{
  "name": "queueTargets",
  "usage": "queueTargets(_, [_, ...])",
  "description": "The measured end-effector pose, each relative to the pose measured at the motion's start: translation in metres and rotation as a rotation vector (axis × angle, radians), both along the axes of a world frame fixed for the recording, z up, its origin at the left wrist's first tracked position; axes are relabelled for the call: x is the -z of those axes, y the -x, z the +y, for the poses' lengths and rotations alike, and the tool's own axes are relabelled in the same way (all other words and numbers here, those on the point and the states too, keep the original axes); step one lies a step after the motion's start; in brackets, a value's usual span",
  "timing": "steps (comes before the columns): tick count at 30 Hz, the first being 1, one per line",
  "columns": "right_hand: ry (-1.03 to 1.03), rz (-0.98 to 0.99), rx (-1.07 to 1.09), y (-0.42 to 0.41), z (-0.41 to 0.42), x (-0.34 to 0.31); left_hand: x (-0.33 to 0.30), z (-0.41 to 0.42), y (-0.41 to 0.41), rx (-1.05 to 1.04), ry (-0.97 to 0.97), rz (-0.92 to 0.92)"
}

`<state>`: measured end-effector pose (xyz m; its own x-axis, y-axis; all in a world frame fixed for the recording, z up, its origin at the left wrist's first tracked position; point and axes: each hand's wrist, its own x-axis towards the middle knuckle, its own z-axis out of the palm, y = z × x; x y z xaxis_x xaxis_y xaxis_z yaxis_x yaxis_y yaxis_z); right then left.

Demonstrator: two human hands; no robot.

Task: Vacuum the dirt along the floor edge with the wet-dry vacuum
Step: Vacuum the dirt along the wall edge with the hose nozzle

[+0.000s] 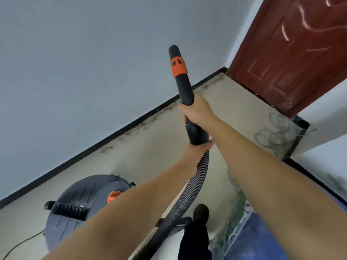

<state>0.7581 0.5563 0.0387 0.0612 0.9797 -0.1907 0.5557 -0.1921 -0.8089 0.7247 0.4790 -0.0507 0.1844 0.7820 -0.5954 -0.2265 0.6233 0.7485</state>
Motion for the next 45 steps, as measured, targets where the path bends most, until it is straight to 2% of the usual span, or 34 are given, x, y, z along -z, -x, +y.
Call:
queueTargets(3, [0.081, 0.041, -0.064, -0.024, 0.057, 0.034, 0.020, 0.048, -0.022, -0.083, 0.010, 0.074])
queueTargets(7, [0.216, 0.127, -0.103, -0.057, 0.112, 0.068, 0.040, 0.092, -0.049, -0.091, 0.076, 0.177])
queueTargets(13, [0.453, 0.223, -0.252, -0.068, 0.167, 0.079, 0.044, 0.130, -0.072, -0.217, 0.109, 0.129])
queueTargets(24, [0.593, 0.215, -0.507, 0.018, 0.181, 0.119, 0.072, 0.129, -0.015, -0.471, 0.161, 0.146])
queueTargets(34, [0.707, 0.149, -0.517, 0.079, 0.237, 0.171, 0.107, 0.183, 0.034, -0.539, 0.238, 0.103])
queueTargets(41, [0.805, 0.031, -0.753, 0.117, 0.282, 0.263, 0.190, 0.239, 0.024, -0.874, 0.294, 0.300])
queueTargets(45, [0.824, 0.004, -0.758, 0.129, 0.324, 0.350, 0.263, 0.278, 0.034, -0.877, 0.310, 0.325])
